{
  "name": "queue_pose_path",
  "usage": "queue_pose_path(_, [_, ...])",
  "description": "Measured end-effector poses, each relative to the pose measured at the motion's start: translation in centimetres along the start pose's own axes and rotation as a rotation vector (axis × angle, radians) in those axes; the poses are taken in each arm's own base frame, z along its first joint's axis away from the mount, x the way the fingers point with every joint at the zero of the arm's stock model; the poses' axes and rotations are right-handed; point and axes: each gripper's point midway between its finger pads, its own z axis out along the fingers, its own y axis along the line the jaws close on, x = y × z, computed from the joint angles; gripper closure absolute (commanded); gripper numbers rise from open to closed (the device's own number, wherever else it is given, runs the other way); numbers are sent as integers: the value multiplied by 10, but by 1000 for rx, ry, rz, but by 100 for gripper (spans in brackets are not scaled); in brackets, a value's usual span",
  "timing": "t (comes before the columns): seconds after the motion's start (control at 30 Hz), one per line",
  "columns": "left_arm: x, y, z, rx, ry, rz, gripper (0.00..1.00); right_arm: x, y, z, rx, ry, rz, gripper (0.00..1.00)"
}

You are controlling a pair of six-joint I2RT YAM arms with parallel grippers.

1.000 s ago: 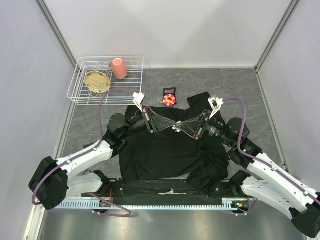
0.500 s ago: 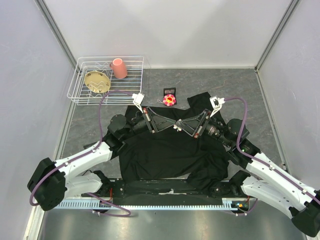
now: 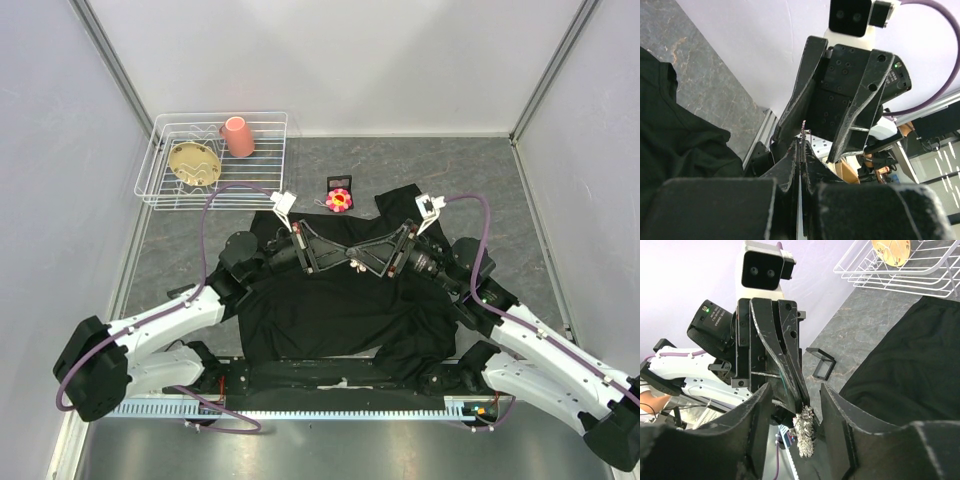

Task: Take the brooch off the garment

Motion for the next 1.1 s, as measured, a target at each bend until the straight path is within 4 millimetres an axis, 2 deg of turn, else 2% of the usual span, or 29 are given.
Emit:
queue_pose_path(0.2, [6,4,-5,-34,26,31,98,3,-1,-5,18,15,3,22])
queue_pose_path(0.4, [6,3,-12,-68,51,109,98,4,-3,-15,65,41,-40,16])
queue_pose_path(0.57, [0,0,-17,-121,91,261,98,11,-11,-19,112,90,-60,19])
queue_pose_path(0.77, [-25,-5,-35,-239,86,525,98,17,-24,-11,182,142,-19,22])
queue_pose_path(1.0, [-34,-2,-58,-299,144,795,98,22,-39,9,290,159,209,33])
queue_pose_path(1.1, [-32,3,-64,-306,182,879,98,25,-42,15,316,156,319,43])
